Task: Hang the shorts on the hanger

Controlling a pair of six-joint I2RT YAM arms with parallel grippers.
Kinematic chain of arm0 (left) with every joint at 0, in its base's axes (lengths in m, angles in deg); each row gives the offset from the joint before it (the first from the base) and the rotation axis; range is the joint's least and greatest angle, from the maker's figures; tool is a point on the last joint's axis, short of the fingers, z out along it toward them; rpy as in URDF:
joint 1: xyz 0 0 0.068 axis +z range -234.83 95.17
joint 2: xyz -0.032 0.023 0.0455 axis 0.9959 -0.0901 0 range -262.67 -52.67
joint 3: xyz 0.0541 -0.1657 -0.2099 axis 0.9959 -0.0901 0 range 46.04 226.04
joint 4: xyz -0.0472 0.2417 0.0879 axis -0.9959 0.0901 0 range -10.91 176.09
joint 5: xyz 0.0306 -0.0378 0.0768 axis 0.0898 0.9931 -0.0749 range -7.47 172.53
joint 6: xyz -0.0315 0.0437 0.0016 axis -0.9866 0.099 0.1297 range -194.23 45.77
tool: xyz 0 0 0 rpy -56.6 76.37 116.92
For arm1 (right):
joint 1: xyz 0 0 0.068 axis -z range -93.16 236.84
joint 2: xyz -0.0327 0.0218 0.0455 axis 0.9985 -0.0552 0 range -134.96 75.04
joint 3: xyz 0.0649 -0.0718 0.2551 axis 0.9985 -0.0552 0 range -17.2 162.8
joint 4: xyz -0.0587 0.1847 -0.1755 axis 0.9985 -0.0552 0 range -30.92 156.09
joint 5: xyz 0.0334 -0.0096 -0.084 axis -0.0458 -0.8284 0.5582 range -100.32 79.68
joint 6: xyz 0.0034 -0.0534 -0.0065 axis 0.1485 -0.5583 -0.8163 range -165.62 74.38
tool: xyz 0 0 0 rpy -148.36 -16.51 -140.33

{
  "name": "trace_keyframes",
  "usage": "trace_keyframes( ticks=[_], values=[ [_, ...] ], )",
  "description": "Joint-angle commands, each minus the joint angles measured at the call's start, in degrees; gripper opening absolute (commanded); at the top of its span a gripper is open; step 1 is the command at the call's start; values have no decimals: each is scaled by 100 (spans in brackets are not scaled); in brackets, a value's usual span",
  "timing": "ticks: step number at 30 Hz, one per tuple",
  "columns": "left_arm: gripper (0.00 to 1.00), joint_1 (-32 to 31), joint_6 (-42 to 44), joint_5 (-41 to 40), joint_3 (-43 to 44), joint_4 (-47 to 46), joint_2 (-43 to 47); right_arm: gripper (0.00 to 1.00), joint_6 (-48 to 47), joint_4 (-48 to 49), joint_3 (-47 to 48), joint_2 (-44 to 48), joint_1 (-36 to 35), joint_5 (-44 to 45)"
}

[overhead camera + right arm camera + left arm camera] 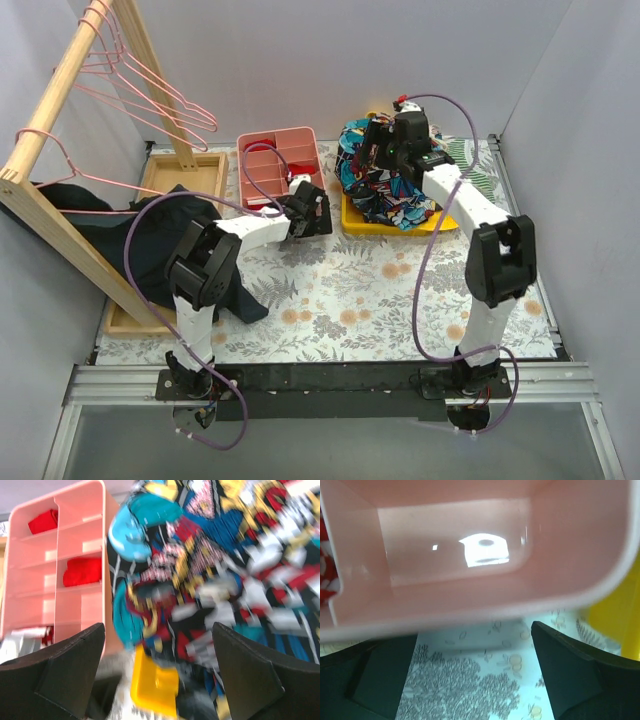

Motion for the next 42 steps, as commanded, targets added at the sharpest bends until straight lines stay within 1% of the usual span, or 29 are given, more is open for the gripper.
trace_keyframes(
  ticks=[1, 2, 6, 8, 10, 11, 12, 13, 14, 17, 18, 21, 22, 23, 24, 26, 27, 29, 30, 31, 32, 34, 35, 36, 37, 38, 40, 41, 42],
  values=[
    [98, -134, 429, 303, -475, -85, 876, 92, -118, 106, 1067, -915, 8, -199],
    [98, -177, 438, 321, -555, -67, 965, 89, -118, 79, 1155, -1013, 8, -208],
    [98, -327, 499, 383, -880, 64, 1405, 86, -153, 123, 1428, -1330, -1, -182],
    [98, -432, 508, 383, -1038, 169, 1659, 80, -197, 88, 1621, -1418, -1, -129],
    [98, -503, 491, 383, -1118, 232, 1827, 69, -241, -8, 1788, -1515, 8, -120],
    [98, -573, 465, 348, -1179, 310, 2019, 49, -232, -104, 1919, -1506, 8, -94],
    [98, -608, 464, 287, -1206, 354, 2108, 36, -223, -184, 1981, -1445, 8, -42],
    [98, -669, 456, 286, -1241, 433, 2222, 14, -223, -228, 2008, -1384, 8, 63],
    [98, -696, 438, 269, -1259, 477, 2310, 3, -232, -281, 2069, -1305, -1, 125],
    [98, -732, 315, 207, -1329, 670, 2732, 1, -320, -614, 2149, -875, -1, 327],
    [98, -740, 254, 163, -1312, 723, 2959, 1, -337, -798, 2140, -552, -10, 389],
    [98, -740, 166, 40, -1224, 943, 3286, 1, -513, -905, 1729, 100, -132, 486],
    [98, -740, 131, 31, -1145, 970, 3513, 1, -540, -949, 1631, 581, -176, 486],
    [98, -740, 113, -4, -1101, 1048, 3602, 1, -609, -984, 1543, 820, -246, 469],
    [98, -740, 87, -39, -1057, 1093, 3699, 1, -636, -1054, 1464, 1249, -404, 477],
    [98, -740, 60, -144, -846, 1276, 3866, 1, -671, -1387, 1323, 1656, -685, 626],
    [98, -740, 51, -284, -750, 1356, 3893, 1, -741, -1450, 1218, 1867, -1174, 810],
    [98, -740, -19, -469, -513, 1645, 3919, 1, -751, -1310, 333, 2569, -1739, 1423],
    [98, -740, -54, -557, -468, 1708, 3928, 1, -516, -1223, -62, 3007, -2133, 1496],
    [98, -740, -98, -601, -433, 1760, 3954, 1, -348, -1091, -571, 3229, -2285, 1480],
    [98, -740, -150, -602, -450, 1796, 4042, 13, -181, -629, -1568, 3431, -2382, 1158],
    [98, -732, -230, -628, -529, 1805, 4130, 39, 48, -212, -2523, 3836, -2611, 848],
    [98, -732, -273, -611, -642, 1805, 4174, 56, 101, -211, -3092, 3916, -2637, 829],
    [98, -732, -291, -593, -739, 1805, 4235, 65, 119, -298, -3255, 4047, -2620, 907],
    [98, -732, -326, -575, -818, 1848, 4253, 79, 119, -455, -3335, 4127, -2603, 1073],
    [98, -732, -353, -540, -898, 1866, 4253, 85, 76, -605, -3422, 4232, -2577, 1397],
    [95, -732, -476, -374, -1214, 1866, 4297, 94, -256, -730, -3467, 4505, -2436, 1462],
    [90, -732, -511, -277, -1354, 1823, 4332, 97, -328, -764, -3450, 4558, -2401, 1462],
    [86, -732, -546, -120, -1608, 1762, 4393, 97, -372, -930, -3380, 4575, -2322, 1523]
  ],
)
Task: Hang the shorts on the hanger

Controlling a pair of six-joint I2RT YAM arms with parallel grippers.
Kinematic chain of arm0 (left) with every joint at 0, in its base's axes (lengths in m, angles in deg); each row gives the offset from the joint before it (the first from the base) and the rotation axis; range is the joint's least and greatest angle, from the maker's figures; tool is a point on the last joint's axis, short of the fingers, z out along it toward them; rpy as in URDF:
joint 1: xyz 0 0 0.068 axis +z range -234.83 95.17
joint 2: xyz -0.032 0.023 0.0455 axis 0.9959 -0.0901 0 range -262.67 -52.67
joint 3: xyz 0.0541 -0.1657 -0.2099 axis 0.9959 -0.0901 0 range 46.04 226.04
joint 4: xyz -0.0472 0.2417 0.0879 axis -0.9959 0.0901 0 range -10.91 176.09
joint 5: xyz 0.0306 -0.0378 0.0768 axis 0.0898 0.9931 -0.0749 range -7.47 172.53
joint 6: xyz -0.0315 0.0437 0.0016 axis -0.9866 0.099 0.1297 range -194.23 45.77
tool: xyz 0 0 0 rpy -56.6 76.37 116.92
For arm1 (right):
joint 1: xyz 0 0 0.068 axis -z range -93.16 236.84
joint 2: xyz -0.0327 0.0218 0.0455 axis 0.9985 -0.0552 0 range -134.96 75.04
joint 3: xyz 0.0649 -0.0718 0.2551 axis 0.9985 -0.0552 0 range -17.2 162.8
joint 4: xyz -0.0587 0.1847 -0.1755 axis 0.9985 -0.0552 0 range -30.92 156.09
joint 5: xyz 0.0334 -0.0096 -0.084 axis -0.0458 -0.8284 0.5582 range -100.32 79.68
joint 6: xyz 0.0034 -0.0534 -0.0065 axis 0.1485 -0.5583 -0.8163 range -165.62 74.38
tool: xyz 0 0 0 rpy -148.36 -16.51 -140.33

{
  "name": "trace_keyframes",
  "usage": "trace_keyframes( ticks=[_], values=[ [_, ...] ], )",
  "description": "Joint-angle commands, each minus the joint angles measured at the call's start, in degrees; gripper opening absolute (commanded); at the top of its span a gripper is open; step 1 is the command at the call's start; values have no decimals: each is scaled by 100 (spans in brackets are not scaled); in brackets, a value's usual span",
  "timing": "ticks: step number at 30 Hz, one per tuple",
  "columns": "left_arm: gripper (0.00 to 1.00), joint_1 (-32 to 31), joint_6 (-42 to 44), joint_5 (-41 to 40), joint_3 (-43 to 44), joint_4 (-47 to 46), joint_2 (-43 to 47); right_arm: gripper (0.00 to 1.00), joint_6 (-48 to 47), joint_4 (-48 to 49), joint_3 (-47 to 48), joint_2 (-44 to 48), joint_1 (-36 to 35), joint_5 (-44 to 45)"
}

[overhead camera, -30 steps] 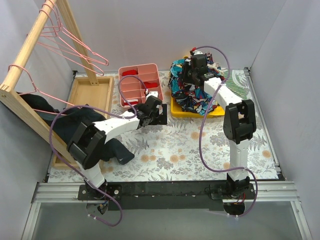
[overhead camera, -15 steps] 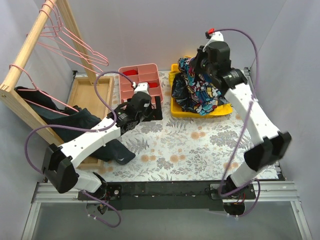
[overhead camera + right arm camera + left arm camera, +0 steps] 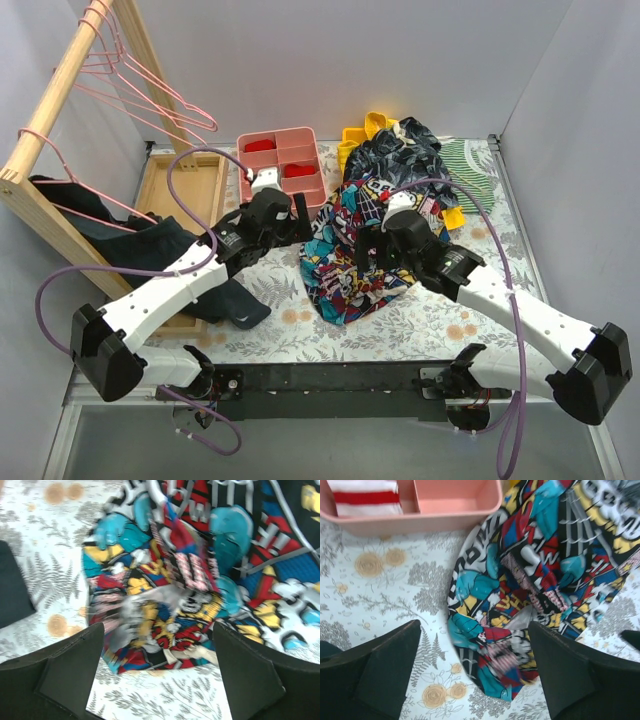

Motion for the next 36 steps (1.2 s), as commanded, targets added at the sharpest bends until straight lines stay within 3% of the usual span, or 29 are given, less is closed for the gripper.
trace_keyframes(
  ticks=[1, 4, 6, 12, 17, 23, 27, 31, 34, 36],
  values=[
    [83, 9, -225, 404, -735, 89, 352, 97, -324, -88, 316, 500, 244, 509],
    [75, -183, -339, 853, -1148, -78, 397, 90, -483, -273, 308, 315, 578, 510],
    [71, -446, -401, 871, -1281, -140, 301, 80, -579, -186, 177, 219, 736, 194],
    [69, -1361, -849, 564, -1334, -193, -314, 62, -808, 447, -535, -203, 1096, -289],
    [64, -1599, -1367, 396, -1615, -52, -359, 61, -1124, 1149, -826, -423, 1422, -1036],
    [63, -1722, -1806, 325, -1852, -315, -525, 58, -1555, 1327, -668, -1011, 1379, -1538],
    [62, -1740, -2044, 572, -2133, -719, -473, 56, -1608, 1125, -519, -1364, 1300, -706],
    [61, -1740, -2124, 353, -2231, -755, -534, 57, -1626, 1309, -553, -1496, 1291, -528],
    [55, -1740, -2264, 99, -2301, -755, -622, 58, -1652, 1555, -536, -1636, 1256, -528],
    [44, -1740, -2500, -51, -2502, -781, -570, 58, -1696, 1677, -466, -1742, 1247, -519]
  ],
)
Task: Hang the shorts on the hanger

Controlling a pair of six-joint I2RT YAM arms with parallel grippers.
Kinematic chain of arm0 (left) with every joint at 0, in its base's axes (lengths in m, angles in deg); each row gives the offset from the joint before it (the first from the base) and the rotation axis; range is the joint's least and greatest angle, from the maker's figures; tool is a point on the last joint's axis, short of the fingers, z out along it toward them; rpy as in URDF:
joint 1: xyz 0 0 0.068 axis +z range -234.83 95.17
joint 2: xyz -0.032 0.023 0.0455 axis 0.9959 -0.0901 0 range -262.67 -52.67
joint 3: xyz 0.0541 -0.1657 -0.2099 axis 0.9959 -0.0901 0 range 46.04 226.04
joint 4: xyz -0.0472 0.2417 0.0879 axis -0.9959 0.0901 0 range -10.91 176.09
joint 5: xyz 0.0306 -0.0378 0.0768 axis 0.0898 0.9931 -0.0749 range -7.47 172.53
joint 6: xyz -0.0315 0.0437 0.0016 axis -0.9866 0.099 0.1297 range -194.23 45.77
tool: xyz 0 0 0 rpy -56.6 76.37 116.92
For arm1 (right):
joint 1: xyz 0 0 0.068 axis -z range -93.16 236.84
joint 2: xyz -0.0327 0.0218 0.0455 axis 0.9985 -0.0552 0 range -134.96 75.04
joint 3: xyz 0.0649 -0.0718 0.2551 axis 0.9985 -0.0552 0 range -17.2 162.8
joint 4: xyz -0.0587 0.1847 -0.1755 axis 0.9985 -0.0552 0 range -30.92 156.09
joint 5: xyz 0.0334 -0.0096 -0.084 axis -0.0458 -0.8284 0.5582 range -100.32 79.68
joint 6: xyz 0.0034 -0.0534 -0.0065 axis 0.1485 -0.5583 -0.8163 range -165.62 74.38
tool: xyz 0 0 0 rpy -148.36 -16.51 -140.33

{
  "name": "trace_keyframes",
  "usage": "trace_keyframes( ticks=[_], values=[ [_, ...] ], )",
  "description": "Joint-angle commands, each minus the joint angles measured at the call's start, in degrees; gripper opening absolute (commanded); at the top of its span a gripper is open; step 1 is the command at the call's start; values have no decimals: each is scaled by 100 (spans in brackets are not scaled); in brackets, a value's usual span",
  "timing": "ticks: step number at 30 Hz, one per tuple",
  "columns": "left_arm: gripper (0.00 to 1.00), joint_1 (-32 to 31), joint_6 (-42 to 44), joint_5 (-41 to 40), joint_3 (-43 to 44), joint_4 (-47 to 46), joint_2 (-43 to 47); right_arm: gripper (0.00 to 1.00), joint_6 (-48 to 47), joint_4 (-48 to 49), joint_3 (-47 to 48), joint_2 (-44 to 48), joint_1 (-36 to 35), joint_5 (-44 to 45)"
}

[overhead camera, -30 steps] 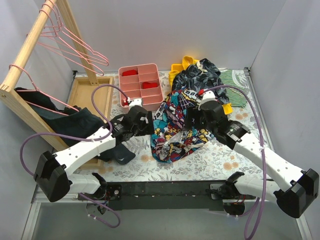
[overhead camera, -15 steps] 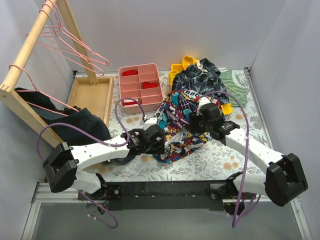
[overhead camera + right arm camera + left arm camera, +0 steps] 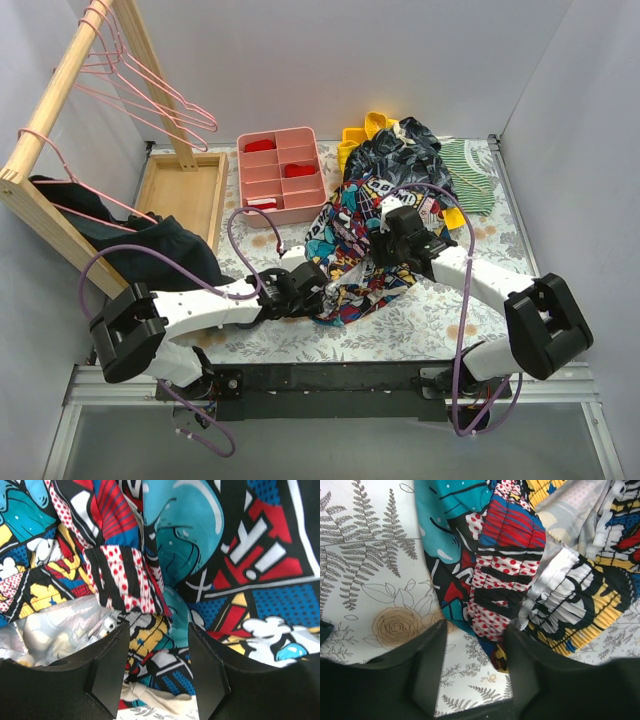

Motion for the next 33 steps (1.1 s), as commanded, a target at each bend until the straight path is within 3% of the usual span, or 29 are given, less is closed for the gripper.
trace_keyframes(
  ticks=[1, 8, 9, 10, 11, 12, 14, 18, 23, 27, 28, 32, 33],
  values=[
    [40, -20, -460, -548, -309, -161, 125, 58, -188, 548, 352, -268, -56, 163],
    [16, -11, -478, -935, -388, -178, 144, 54, -223, 803, 580, -673, -188, 198],
    [11, -11, -487, -953, -415, -196, 178, 47, -223, 882, 624, -726, -196, 233],
    [0, -11, -495, -988, -441, -179, 231, 41, -223, 856, 677, -822, -197, 251],
    [0, -11, -487, -1041, -485, -161, 388, 37, -223, 839, 773, -858, -197, 295],
    [0, -2, -452, -1215, -450, -39, 494, 18, -215, 830, 826, -893, -197, 443],
    [0, -2, -216, -1462, -101, 451, 722, 1, -14, -25, 1376, -859, -197, 620],
    [0, -2, 626, -1963, 978, 1217, 1521, 1, 690, -1328, 2442, 71, -205, 1357],
    [0, 7, 1937, -2131, 2061, 1123, 2130, 1, 867, -2456, 3857, 995, -293, 2052],
    [0, 68, 2860, -2298, 3441, 1245, 1674, 1, 910, -2870, 4867, 1277, -293, 2036],
    [0, 94, 3158, -2324, 4131, 1272, 1490, 1, 911, -2975, 5296, 1286, -285, 2000],
    [0, 689, 3564, -1667, 5629, 1394, 630, 1, 876, -3466, 6660, 1023, -328, 1939],
    [0, 875, 3609, -1160, 5867, 1447, 496, 1, 841, -3555, 6854, 962, -328, 1956]
  ],
)
